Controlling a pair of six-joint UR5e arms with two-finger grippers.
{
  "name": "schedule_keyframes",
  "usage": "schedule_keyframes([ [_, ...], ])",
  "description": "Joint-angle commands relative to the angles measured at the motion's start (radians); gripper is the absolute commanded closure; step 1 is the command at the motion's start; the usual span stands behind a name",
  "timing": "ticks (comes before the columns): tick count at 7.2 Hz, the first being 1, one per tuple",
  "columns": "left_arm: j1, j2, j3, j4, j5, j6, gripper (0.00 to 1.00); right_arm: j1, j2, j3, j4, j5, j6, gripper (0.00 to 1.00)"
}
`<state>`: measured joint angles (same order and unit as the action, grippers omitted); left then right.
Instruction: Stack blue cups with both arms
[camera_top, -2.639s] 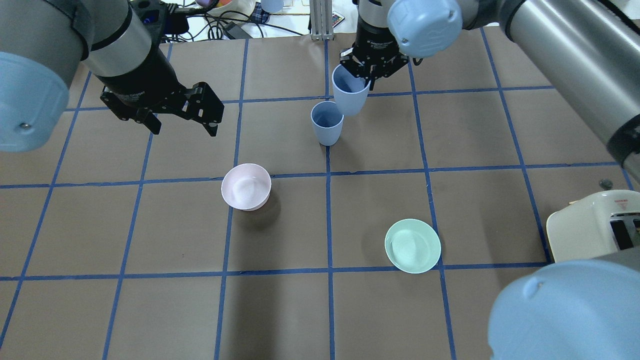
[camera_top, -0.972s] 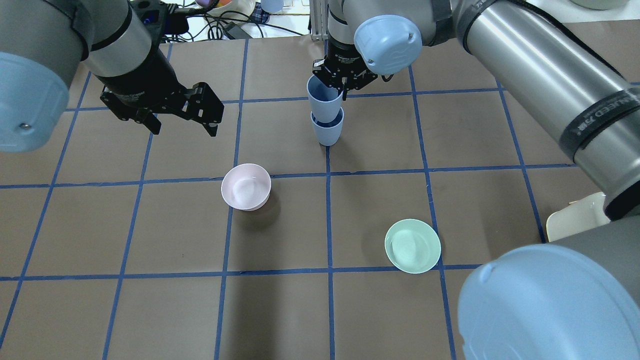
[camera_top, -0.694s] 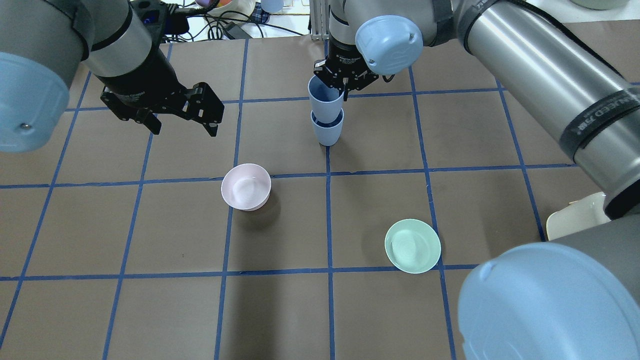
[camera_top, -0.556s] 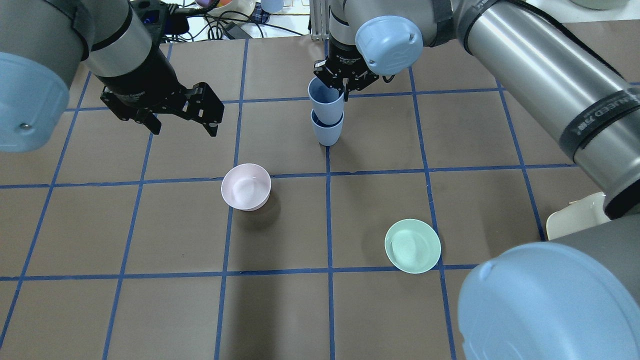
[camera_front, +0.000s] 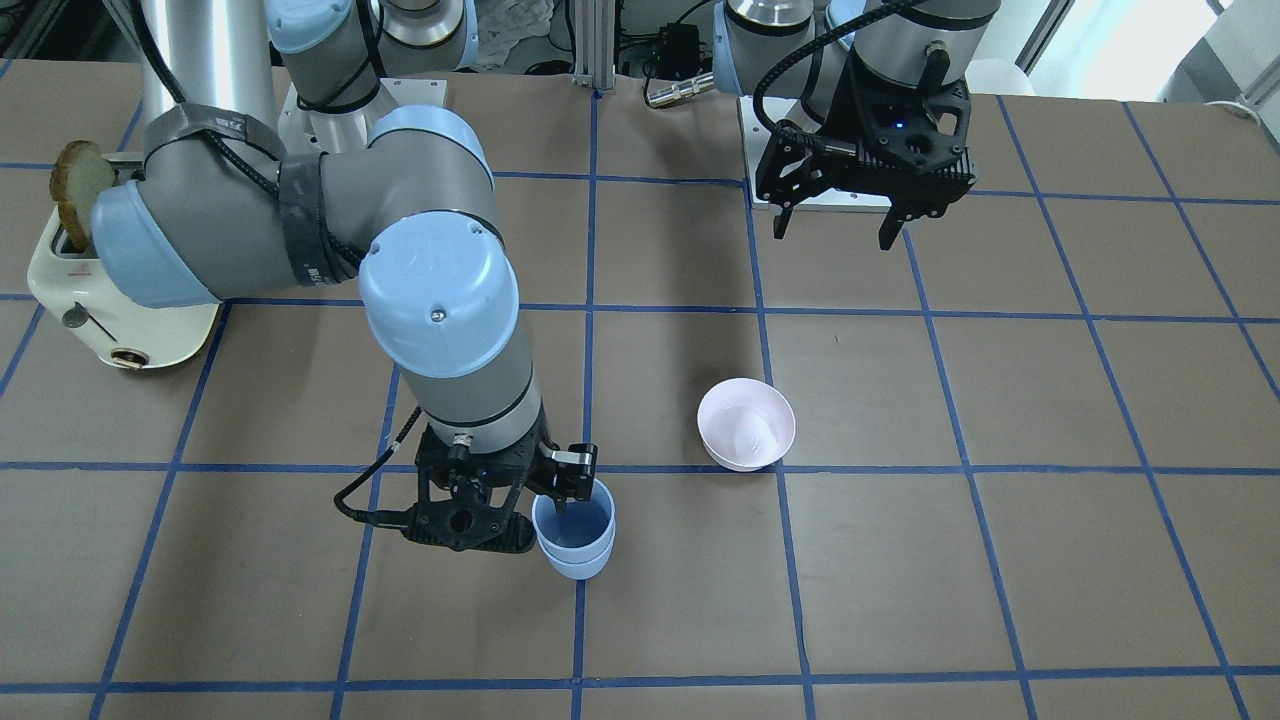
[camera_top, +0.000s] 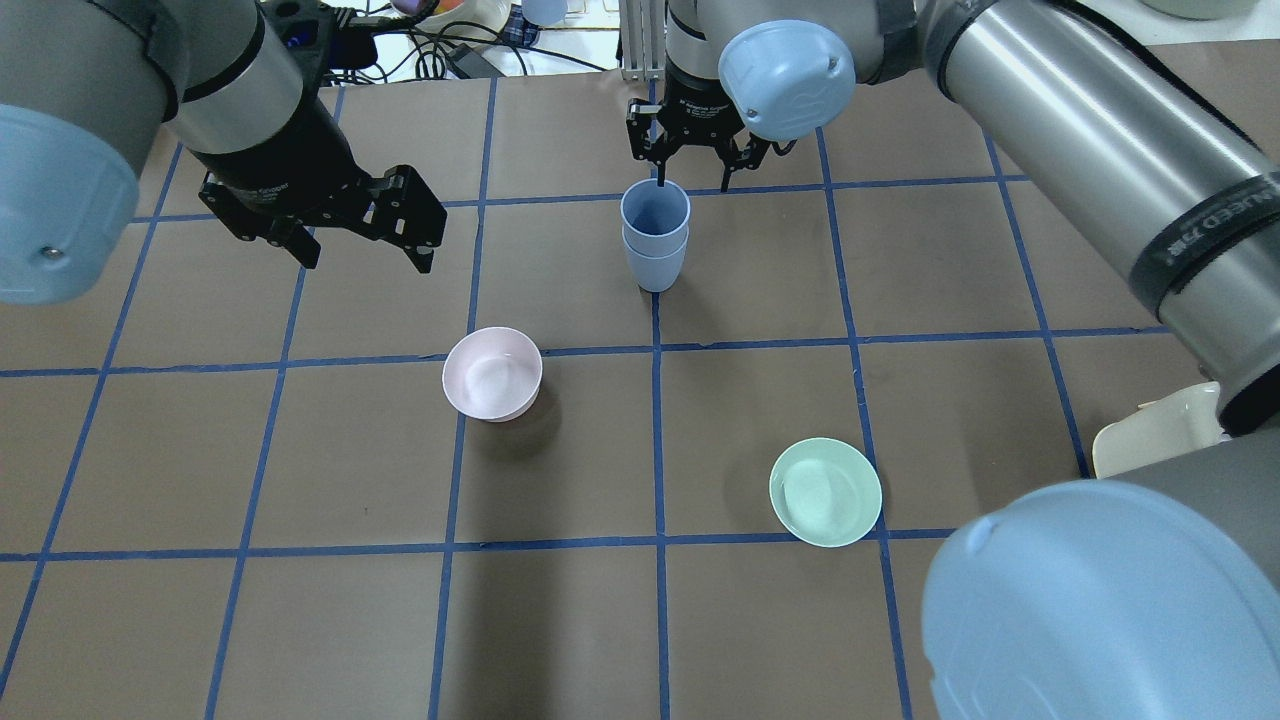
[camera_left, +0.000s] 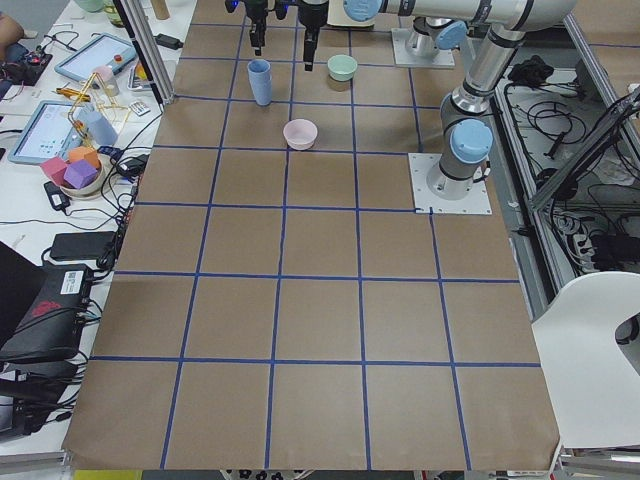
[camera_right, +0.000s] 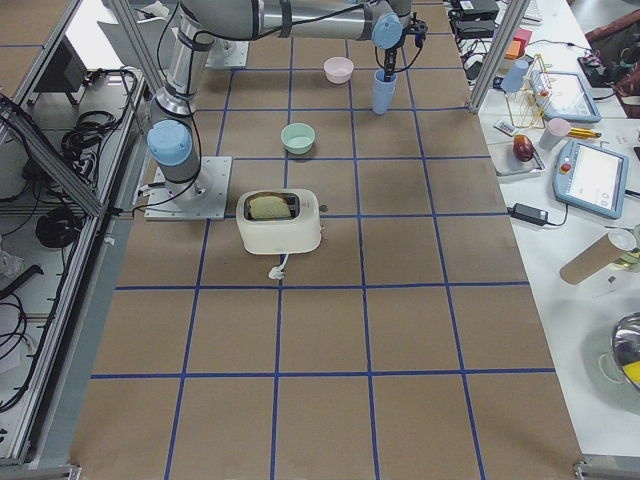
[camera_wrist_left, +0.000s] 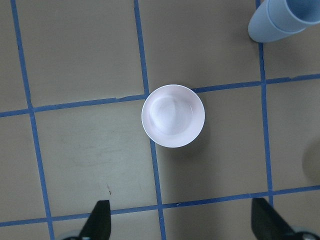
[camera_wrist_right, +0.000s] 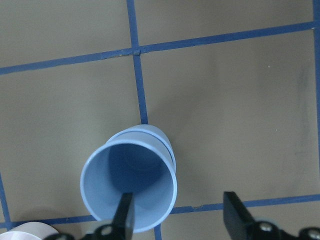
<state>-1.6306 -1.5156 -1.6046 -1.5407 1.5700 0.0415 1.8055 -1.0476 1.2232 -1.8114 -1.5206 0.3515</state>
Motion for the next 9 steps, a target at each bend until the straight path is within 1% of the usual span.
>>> schedule_keyframes([
  [1,0.000,0.000,0.000,0.002,0.010,-0.002,0.00,-0.104,-0.075,-0.005,0.128,-0.030,-0.221,0.00],
  [2,0.000,0.000,0.000,0.002,0.010,-0.002,0.00,-0.168,-0.141,0.018,0.165,-0.086,-0.362,0.00],
  [3,0.000,0.002,0.000,0.001,0.010,-0.002,0.00,-0.219,-0.223,0.068,0.182,-0.107,-0.452,0.00],
  [4,0.000,0.000,0.000,0.001,0.010,-0.002,0.00,-0.250,-0.324,0.156,0.182,-0.108,-0.527,0.00],
  [5,0.000,0.000,0.000,0.001,0.010,-0.002,0.00,-0.261,-0.426,0.238,0.181,-0.102,-0.542,0.00],
  [6,0.000,0.002,0.000,0.001,0.010,-0.002,0.00,-0.252,-0.477,0.278,0.169,-0.092,-0.540,0.00],
  [7,0.000,0.002,0.000,0.001,0.010,-0.002,0.00,-0.249,-0.482,0.272,0.167,-0.081,-0.536,0.00],
  [8,0.000,0.000,0.000,0.001,0.010,-0.002,0.00,-0.249,-0.482,0.263,0.170,-0.038,-0.539,0.00],
  [9,0.000,0.000,0.000,0.001,0.010,-0.002,0.00,-0.249,-0.477,0.260,0.168,-0.026,-0.536,0.00],
])
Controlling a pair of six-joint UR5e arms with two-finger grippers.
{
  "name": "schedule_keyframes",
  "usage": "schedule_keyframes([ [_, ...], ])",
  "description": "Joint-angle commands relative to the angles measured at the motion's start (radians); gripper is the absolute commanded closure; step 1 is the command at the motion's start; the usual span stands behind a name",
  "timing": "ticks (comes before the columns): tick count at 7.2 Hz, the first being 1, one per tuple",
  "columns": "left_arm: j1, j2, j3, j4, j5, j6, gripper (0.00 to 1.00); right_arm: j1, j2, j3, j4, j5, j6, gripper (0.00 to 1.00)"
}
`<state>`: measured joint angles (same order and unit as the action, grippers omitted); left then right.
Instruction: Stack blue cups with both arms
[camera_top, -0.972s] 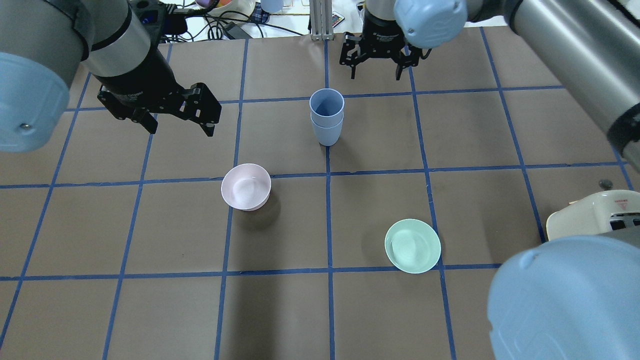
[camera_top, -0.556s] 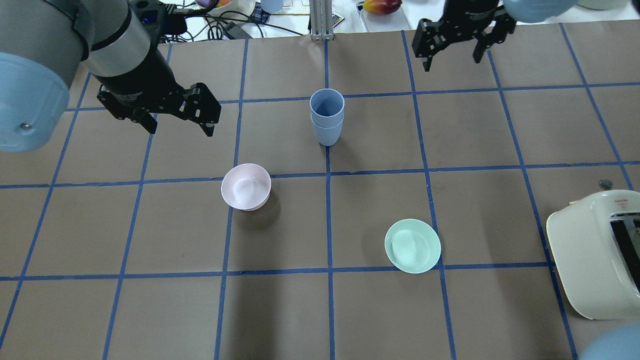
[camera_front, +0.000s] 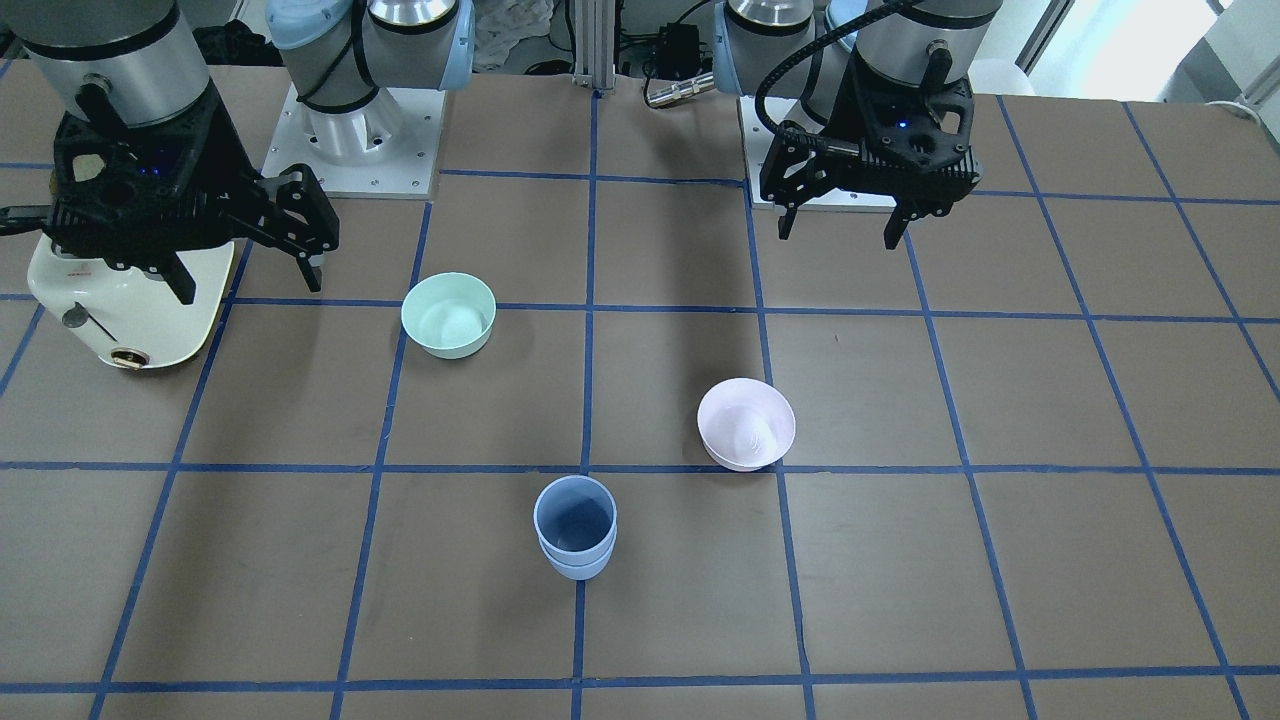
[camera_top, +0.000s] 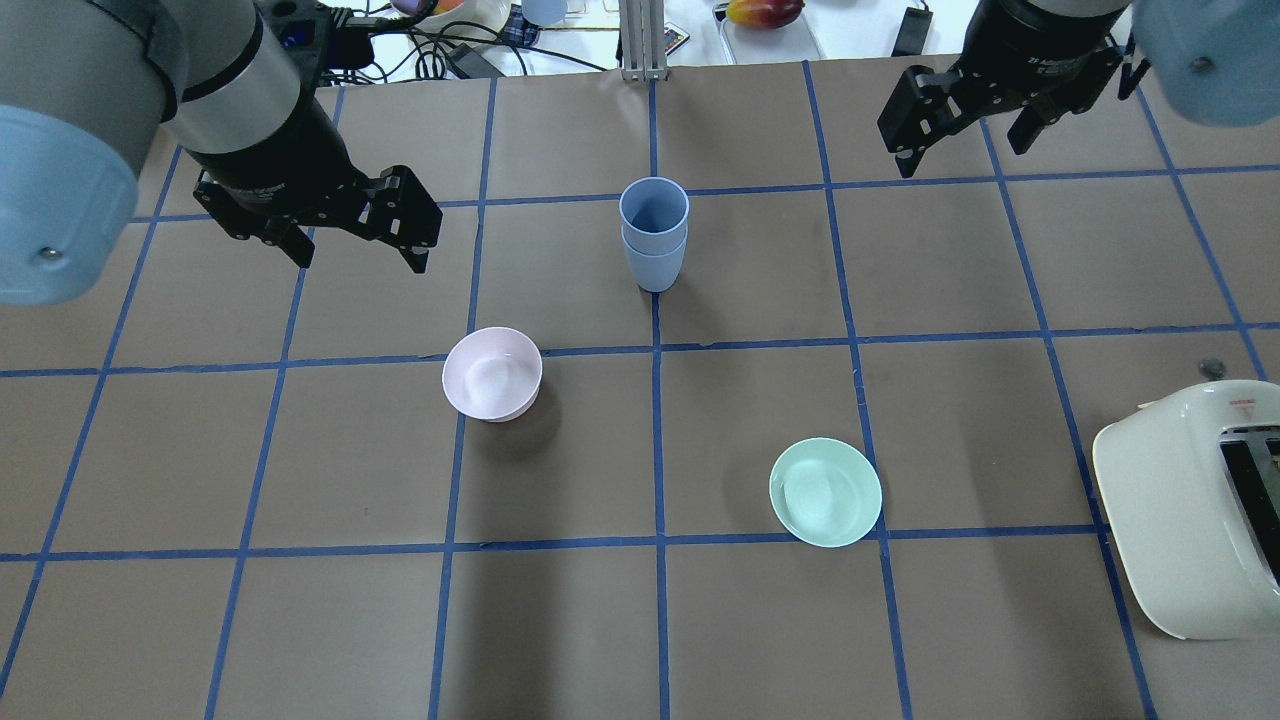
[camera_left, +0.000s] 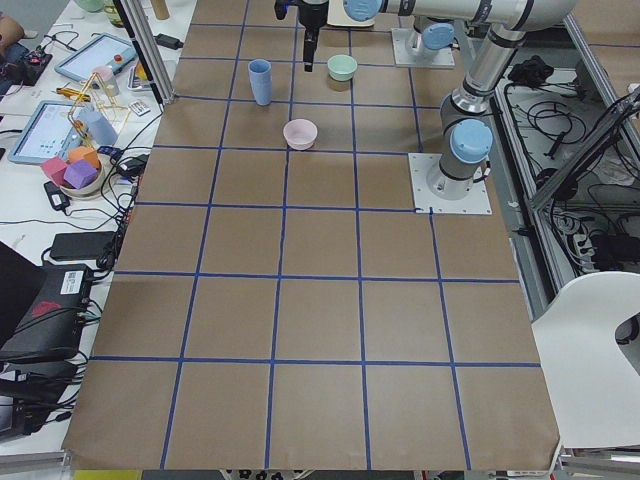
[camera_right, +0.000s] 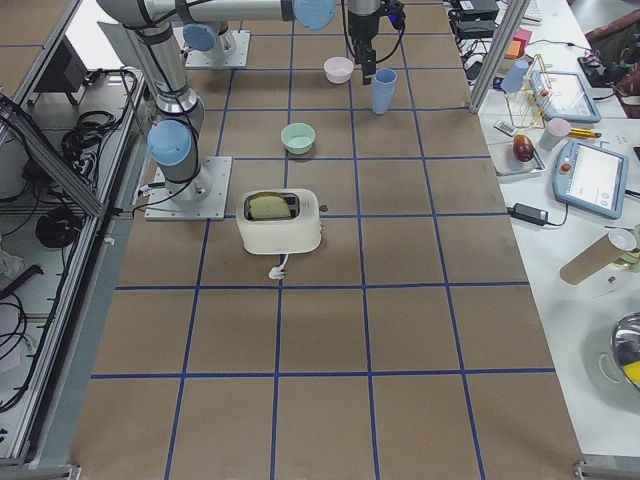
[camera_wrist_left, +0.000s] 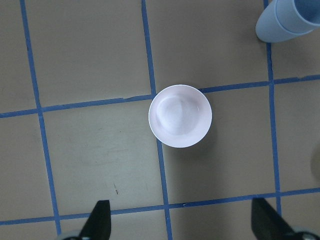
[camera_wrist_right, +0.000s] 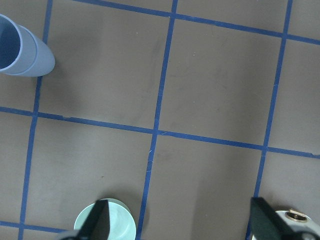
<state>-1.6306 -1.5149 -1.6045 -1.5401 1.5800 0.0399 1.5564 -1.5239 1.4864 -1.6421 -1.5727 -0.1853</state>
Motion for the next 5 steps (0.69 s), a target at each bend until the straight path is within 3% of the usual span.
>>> schedule_keyframes([
  [1,0.000,-0.001,0.000,-0.002,0.000,0.000,0.00,0.001,-0.001,0.000,0.002,0.020,0.007,0.00],
  [5,0.000,-0.001,0.000,-0.002,0.000,0.000,0.00,-0.003,-0.004,0.011,0.005,0.008,0.010,0.00],
])
